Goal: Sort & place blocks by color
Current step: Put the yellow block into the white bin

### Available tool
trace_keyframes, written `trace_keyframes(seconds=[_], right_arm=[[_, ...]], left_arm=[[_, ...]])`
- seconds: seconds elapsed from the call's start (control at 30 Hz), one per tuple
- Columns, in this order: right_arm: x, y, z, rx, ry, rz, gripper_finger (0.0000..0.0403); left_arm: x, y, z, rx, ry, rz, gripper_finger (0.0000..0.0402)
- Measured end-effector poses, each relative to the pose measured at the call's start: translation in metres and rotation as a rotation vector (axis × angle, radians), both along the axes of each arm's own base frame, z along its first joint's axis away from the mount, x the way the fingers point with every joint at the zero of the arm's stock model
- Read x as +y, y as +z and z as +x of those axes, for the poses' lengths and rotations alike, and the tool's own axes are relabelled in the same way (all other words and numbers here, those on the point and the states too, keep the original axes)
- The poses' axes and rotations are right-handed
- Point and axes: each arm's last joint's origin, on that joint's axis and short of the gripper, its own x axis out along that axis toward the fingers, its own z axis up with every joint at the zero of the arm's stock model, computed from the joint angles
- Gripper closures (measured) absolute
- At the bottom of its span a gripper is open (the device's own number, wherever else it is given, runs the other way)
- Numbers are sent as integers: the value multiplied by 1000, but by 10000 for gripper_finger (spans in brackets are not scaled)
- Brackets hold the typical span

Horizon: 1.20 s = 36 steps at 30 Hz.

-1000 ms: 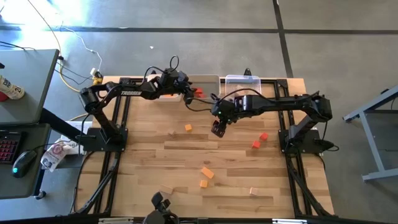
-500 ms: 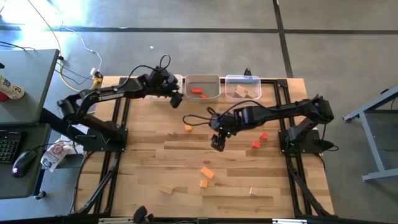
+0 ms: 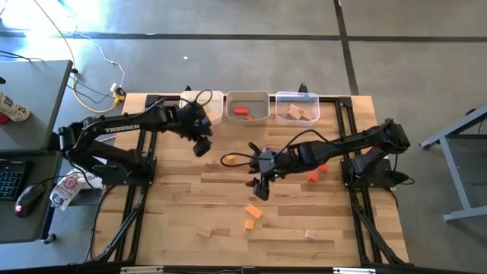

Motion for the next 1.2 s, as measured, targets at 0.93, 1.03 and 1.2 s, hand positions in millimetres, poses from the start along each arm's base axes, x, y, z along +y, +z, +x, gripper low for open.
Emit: trace_keyframes(seconds=[0.93, 1.03, 1.2], right_arm=[[77, -70, 11, 182, -34, 82, 181], [80, -79, 12, 214, -44, 73, 181], [81, -98, 15, 270, -60, 43, 181]], left_arm=[[-44, -1, 13, 44, -76, -13, 179], [-44, -1, 13, 44, -65, -9, 179], [-44, -1, 13, 39, -36, -25, 179]])
